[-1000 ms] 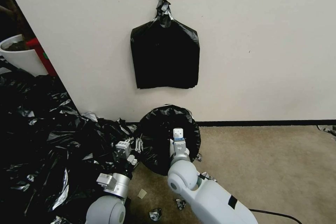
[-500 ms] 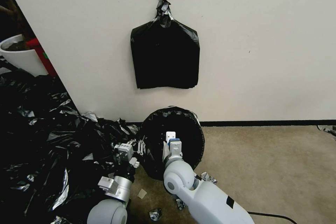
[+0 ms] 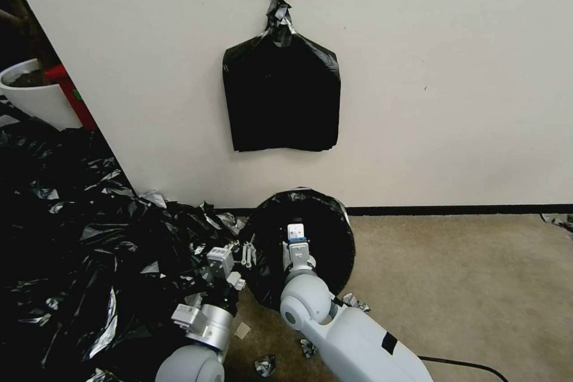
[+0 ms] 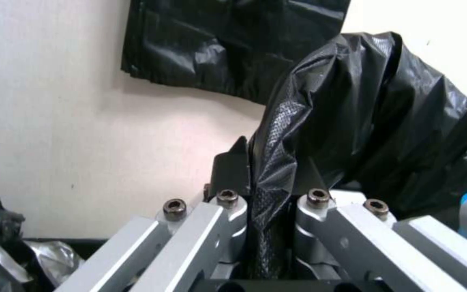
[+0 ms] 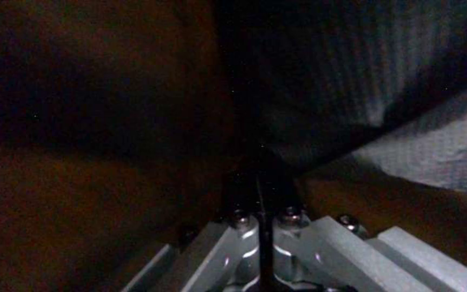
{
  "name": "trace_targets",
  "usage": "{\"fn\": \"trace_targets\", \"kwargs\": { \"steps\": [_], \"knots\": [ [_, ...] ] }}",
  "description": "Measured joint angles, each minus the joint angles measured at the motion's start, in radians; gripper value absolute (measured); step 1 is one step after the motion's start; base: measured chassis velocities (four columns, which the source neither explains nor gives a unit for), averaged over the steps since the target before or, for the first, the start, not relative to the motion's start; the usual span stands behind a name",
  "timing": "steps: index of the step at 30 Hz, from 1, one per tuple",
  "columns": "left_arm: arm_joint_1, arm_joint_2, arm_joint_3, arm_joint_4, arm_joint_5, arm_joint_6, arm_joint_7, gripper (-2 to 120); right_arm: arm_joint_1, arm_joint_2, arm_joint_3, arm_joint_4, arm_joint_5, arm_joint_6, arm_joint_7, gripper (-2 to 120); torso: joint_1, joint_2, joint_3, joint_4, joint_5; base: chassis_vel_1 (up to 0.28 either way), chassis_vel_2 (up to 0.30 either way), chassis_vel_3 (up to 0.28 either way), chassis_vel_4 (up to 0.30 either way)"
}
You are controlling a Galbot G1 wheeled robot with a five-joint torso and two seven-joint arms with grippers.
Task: Place a trash bag onto the trash bin.
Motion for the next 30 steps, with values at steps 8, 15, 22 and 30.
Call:
{"fn": "trace_targets", "kwargs": {
  "steps": [8,15,22,30],
  "knots": [
    [0.004,-0.001,-0.004,0.003,-0.021,0.013,-0.002,6,-0.011,-0.009,0.010,-0.004,-0.024,0.009,-0.008,0,0.000,0.000,0.000,-0.0001,-0.0001,0.000,0.000,0.000,0.000],
    [0.001,-0.002,-0.008,-0.004,-0.085,0.057,-0.015,6,-0.037,-0.025,0.027,0.026,-0.045,0.028,-0.059,0,0.000,0.000,0.000,-0.0001,-0.0001,0.000,0.000,0.000,0.000],
    [0.000,-0.009,0.001,-0.021,-0.150,0.113,-0.029,7,-0.040,-0.016,0.041,0.002,-0.078,0.029,-0.098,0,0.000,0.000,0.000,0.0000,-0.0001,0.000,0.000,0.000,0.000],
    [0.001,-0.002,-0.001,-0.016,-0.151,0.110,0.017,7,-0.036,-0.008,0.042,-0.030,-0.092,0.017,-0.100,0,0.000,0.000,0.000,0.0000,0.0000,0.000,0.000,0.000,0.000]
  ]
}}
